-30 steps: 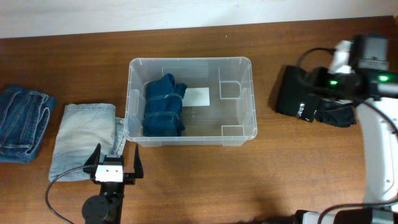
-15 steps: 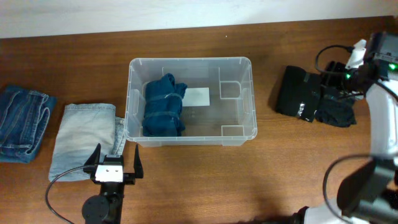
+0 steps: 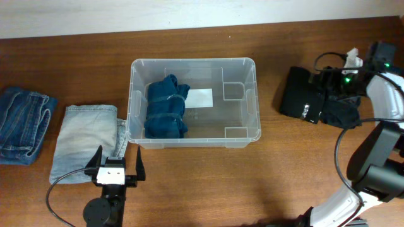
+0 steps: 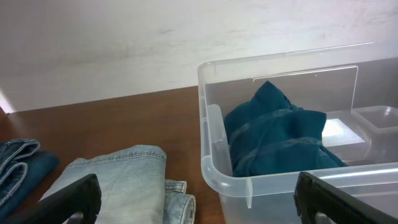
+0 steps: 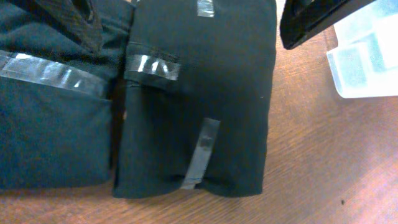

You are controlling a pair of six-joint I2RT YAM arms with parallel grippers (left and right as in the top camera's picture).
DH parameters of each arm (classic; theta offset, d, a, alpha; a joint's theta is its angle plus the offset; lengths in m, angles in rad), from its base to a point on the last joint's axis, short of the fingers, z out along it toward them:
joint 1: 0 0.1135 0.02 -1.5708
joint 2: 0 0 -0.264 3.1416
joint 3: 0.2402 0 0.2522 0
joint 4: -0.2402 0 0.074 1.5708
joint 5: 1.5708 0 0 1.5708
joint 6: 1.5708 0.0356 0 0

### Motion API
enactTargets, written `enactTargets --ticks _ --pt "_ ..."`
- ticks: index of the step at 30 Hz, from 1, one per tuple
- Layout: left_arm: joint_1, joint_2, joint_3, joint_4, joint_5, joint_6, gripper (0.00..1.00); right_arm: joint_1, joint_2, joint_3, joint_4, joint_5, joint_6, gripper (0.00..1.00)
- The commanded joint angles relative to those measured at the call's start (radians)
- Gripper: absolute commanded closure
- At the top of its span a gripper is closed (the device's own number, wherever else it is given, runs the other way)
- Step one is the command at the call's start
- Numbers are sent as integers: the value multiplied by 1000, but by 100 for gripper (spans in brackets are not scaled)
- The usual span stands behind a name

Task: Pack container
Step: 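Open the right gripper and move it back over the black garments, then lower the right gripper and grasp the black taped garment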

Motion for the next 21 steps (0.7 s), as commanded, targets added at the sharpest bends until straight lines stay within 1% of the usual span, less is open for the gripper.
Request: enactTargets --ticks 1,7,11,13,14,21 --pt "4 -9 -8 1 7 16 1 -33 28 4 3 -103 -35 15" --pt "4 -9 -8 1 7 16 1 -40 70 4 -22 -106 -44 14" --pt "4 -9 -8 1 7 16 1 -40 83 3 -38 -95 -55 16" --pt "4 -9 -8 1 7 16 1 -40 84 3 -45 -69 -55 27" --pt "4 -9 -8 1 7 16 1 -40 84 3 -46 -57 -55 28" --pt "4 -9 -8 1 7 16 1 -40 98 3 -45 -53 -77 27"
